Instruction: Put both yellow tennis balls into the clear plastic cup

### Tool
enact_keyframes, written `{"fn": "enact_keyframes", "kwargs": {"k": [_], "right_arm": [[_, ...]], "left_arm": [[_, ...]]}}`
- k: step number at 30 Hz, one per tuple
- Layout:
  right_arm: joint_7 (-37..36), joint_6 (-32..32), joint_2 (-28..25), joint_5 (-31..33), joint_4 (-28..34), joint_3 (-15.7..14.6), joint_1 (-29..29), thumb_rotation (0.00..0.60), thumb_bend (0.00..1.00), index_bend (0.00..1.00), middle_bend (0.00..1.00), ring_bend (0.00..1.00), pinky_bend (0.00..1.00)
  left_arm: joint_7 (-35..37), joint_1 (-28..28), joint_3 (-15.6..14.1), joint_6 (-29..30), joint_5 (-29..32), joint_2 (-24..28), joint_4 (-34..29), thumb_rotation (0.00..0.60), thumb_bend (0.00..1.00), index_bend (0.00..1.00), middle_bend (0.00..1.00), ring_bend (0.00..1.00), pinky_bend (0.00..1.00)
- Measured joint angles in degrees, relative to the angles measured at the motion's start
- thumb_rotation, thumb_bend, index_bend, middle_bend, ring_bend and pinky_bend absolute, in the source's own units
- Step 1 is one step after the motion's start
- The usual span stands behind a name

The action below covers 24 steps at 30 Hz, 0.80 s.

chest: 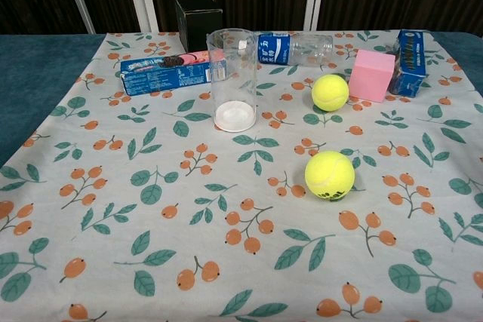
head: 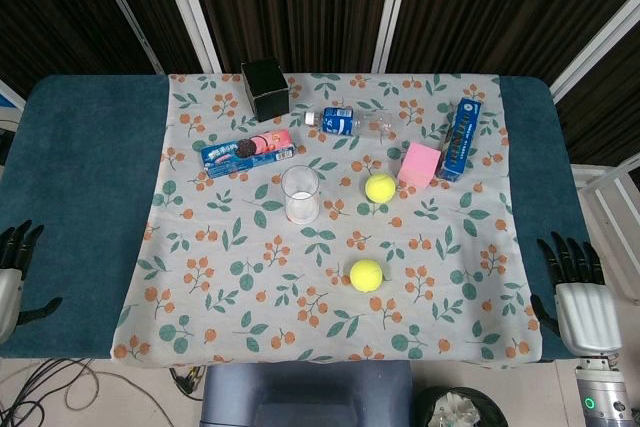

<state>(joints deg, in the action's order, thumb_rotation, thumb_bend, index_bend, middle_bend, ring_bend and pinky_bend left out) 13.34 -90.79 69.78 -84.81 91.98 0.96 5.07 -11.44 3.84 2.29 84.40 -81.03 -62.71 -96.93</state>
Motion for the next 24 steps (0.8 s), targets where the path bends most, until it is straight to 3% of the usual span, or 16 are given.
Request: {"fn": "enact_keyframes", "kwargs": {"k": [16, 24], "right_arm": [[-8.5, 1.9, -1.5, 1.5, 2.4, 1.2, -0.7, 0.600, 0.39, 0.08, 0.04, 0.01, 0.00], [-5.8, 1.5, -1.3, 1.8, 1.9, 1.9, -1.0, 0.600, 0.39, 0.08, 0.04, 0.01, 0.00]], "left_arm": [[0.9, -0.6, 0.5, 1.1, 0.7, 0.8, -0.8, 0.600, 0.00, 0.00, 0.00, 0.00, 0.00], [0.8, -0.7, 0.4, 1.1, 0.4, 0.8, -0.9, 0.600, 0.00, 0.00, 0.00, 0.00, 0.00]]}}
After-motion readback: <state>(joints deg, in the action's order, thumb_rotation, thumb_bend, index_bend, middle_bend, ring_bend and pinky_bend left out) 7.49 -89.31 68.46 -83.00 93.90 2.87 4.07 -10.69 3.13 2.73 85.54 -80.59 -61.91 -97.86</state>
